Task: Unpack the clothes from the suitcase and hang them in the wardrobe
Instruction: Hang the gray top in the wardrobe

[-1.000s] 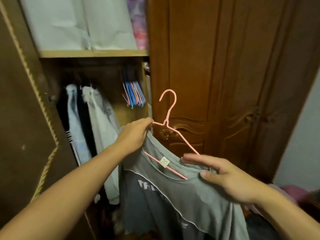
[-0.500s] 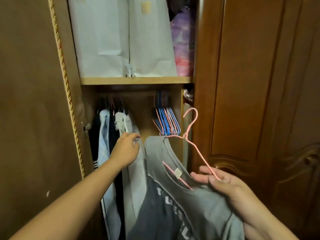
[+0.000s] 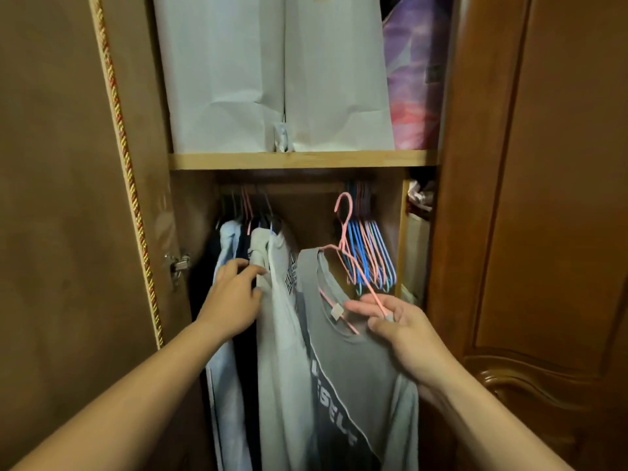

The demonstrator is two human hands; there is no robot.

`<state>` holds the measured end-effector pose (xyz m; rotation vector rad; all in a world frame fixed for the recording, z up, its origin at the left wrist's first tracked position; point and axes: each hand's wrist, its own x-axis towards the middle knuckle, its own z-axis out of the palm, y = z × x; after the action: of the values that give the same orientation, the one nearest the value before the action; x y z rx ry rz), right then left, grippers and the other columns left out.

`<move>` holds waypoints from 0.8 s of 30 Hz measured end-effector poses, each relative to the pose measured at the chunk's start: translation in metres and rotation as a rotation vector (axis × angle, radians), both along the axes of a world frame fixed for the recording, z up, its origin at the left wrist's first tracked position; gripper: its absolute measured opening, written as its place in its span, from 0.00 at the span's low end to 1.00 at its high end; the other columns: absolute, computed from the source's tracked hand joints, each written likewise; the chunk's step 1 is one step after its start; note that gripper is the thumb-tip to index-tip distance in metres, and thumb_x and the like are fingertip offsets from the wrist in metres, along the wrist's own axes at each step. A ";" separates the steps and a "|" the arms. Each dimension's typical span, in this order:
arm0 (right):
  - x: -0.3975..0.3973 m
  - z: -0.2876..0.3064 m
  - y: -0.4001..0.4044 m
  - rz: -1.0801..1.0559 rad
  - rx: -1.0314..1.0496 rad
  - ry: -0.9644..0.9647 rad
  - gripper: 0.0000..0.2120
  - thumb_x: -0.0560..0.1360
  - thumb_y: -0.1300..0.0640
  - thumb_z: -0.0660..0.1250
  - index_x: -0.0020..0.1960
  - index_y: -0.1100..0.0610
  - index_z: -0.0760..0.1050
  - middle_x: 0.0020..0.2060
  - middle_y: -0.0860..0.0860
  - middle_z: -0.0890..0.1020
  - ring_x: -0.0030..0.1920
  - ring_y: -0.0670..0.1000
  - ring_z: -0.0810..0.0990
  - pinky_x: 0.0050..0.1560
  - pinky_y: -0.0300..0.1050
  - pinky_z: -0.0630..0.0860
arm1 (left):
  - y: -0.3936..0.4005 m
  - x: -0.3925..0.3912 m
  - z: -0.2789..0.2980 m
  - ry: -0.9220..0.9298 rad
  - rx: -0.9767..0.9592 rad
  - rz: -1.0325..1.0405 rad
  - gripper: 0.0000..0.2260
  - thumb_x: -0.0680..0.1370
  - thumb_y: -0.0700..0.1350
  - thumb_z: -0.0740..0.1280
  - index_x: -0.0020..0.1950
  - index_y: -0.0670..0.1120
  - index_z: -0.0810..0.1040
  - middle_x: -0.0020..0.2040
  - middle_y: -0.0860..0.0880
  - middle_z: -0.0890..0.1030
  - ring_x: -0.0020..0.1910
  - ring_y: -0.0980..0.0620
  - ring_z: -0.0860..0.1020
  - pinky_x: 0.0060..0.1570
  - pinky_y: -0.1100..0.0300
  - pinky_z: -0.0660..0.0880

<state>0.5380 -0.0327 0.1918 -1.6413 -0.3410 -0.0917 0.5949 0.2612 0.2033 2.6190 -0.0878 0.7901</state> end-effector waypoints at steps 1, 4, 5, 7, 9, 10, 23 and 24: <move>0.013 0.001 0.000 0.016 0.025 0.001 0.17 0.77 0.73 0.61 0.61 0.57 0.76 0.55 0.48 0.86 0.61 0.50 0.81 0.68 0.54 0.72 | 0.004 -0.001 0.002 0.000 0.017 0.025 0.18 0.79 0.41 0.64 0.69 0.50 0.76 0.72 0.45 0.67 0.74 0.43 0.61 0.73 0.50 0.61; 0.051 -0.009 -0.001 0.068 0.015 -0.026 0.21 0.74 0.75 0.63 0.60 0.56 0.77 0.57 0.47 0.85 0.64 0.49 0.79 0.64 0.48 0.73 | 0.023 -0.007 -0.001 -0.006 0.055 0.081 0.18 0.80 0.41 0.65 0.70 0.49 0.75 0.74 0.42 0.66 0.76 0.42 0.59 0.73 0.48 0.61; 0.059 -0.014 -0.001 0.085 0.018 -0.030 0.22 0.73 0.76 0.63 0.61 0.57 0.76 0.57 0.47 0.85 0.64 0.49 0.79 0.64 0.48 0.72 | 0.030 -0.011 -0.005 -0.015 0.076 0.100 0.18 0.79 0.41 0.65 0.70 0.49 0.75 0.74 0.43 0.66 0.75 0.42 0.60 0.73 0.47 0.62; 0.073 -0.020 0.001 0.106 0.035 -0.016 0.23 0.73 0.77 0.62 0.62 0.57 0.76 0.57 0.47 0.85 0.64 0.48 0.79 0.64 0.45 0.72 | 0.041 -0.020 -0.010 -0.053 0.115 0.133 0.17 0.80 0.40 0.64 0.68 0.48 0.76 0.72 0.44 0.68 0.74 0.43 0.63 0.71 0.48 0.66; 0.085 -0.017 0.008 0.121 0.086 0.007 0.22 0.74 0.77 0.60 0.61 0.57 0.76 0.56 0.48 0.85 0.62 0.48 0.80 0.59 0.44 0.74 | 0.045 -0.026 -0.010 -0.096 0.151 0.126 0.16 0.80 0.40 0.65 0.68 0.47 0.77 0.72 0.44 0.68 0.73 0.43 0.65 0.69 0.49 0.68; 0.092 -0.014 0.013 0.132 0.117 0.021 0.22 0.74 0.77 0.60 0.61 0.58 0.76 0.56 0.49 0.85 0.61 0.49 0.81 0.57 0.44 0.75 | 0.045 -0.027 -0.008 -0.115 0.172 0.119 0.16 0.80 0.40 0.65 0.67 0.47 0.77 0.71 0.45 0.68 0.73 0.44 0.66 0.68 0.50 0.69; 0.219 0.048 0.086 -0.028 -0.037 0.025 0.21 0.74 0.72 0.56 0.51 0.50 0.78 0.59 0.49 0.82 0.43 0.50 0.78 0.31 0.38 0.69 | 0.051 -0.034 0.049 -0.312 0.428 0.189 0.08 0.74 0.40 0.70 0.52 0.42 0.83 0.61 0.44 0.77 0.62 0.44 0.76 0.48 0.52 0.79; 0.220 0.045 0.088 -0.022 -0.049 0.043 0.22 0.73 0.73 0.56 0.52 0.50 0.77 0.59 0.49 0.82 0.45 0.53 0.79 0.32 0.40 0.68 | 0.052 -0.033 0.048 -0.310 0.453 0.195 0.07 0.73 0.39 0.71 0.50 0.41 0.84 0.60 0.43 0.77 0.60 0.43 0.77 0.47 0.52 0.79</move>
<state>0.7585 0.0556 0.2369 -1.6935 -0.2940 -0.0647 0.5616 0.3128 0.2510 2.9276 -0.1098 1.3823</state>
